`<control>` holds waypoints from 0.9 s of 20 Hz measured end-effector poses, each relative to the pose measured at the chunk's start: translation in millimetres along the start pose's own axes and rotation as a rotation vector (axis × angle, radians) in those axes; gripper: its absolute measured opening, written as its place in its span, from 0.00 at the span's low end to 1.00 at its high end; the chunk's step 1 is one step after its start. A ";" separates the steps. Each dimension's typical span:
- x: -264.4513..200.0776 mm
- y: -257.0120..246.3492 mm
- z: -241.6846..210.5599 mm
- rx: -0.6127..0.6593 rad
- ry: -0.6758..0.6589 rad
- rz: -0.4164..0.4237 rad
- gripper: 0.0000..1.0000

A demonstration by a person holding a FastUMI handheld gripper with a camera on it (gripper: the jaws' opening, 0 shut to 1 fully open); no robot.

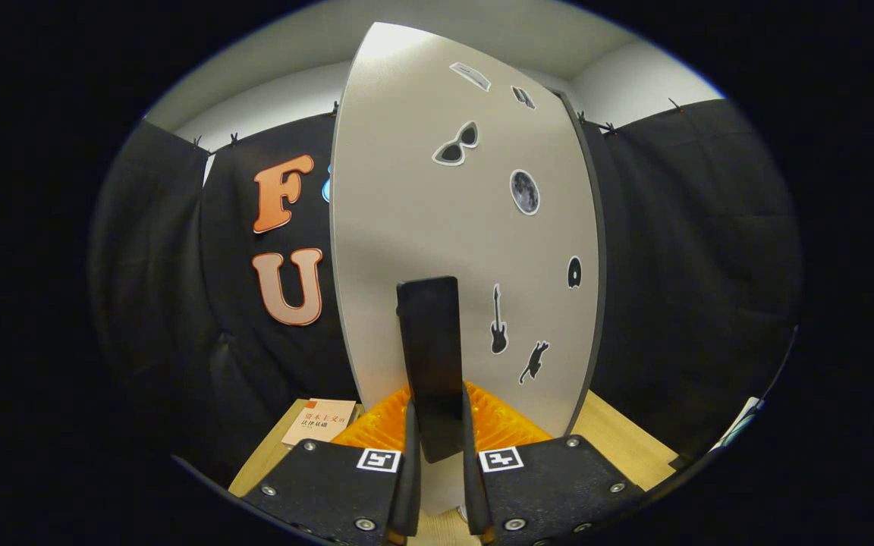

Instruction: Open the shoe cabinet door, grab the shoes and put them into the shoe cabinet, then close the shoe cabinet door.

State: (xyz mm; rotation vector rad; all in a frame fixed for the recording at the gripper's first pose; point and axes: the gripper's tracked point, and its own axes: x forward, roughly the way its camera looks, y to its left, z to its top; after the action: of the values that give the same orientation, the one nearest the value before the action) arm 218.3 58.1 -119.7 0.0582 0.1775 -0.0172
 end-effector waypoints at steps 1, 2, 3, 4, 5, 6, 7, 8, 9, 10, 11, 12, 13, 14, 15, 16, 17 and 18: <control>-2.6 -3.2 -0.1 -0.001 -0.001 0.009 0.24; -6.2 -6.8 0.7 -0.003 -0.003 0.015 0.24; -8.6 -9.2 -0.2 -0.008 -0.003 0.021 0.24; -11.1 -12.1 -0.4 -0.012 -0.006 0.030 0.24; -15.3 -16.6 -0.5 -0.012 -0.009 0.040 0.24; -21.0 -22.3 -0.6 -0.008 -0.007 0.052 0.23; -26.5 -29.0 -0.8 -0.005 -0.005 0.064 0.23; -33.1 -38.0 -1.1 0.001 -0.007 0.077 0.23; -38.4 -45.9 -0.2 0.006 -0.009 0.090 0.23; -39.7 -54.5 -1.2 0.007 -0.010 0.101 0.23; -41.7 -62.2 -1.7 0.003 -0.011 0.110 0.23; -44.9 -69.2 -1.6 0.000 -0.013 0.119 0.23; -48.3 -75.9 -1.5 0.003 -0.012 0.128 0.23; -52.8 -83.0 -2.2 0.010 -0.013 0.137 0.23; -56.8 -90.5 -2.4 0.018 -0.014 0.145 0.23; -60.6 -96.7 -2.3 0.026 -0.015 0.151 0.23; -64.1 -104.5 -2.4 0.032 -0.016 0.156 0.23; -67.4 -112.3 -2.7 0.034 -0.018 0.159 0.23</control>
State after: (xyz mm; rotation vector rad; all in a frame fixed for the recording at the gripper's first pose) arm 149.0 -53.0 -116.8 0.1064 0.1547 0.1379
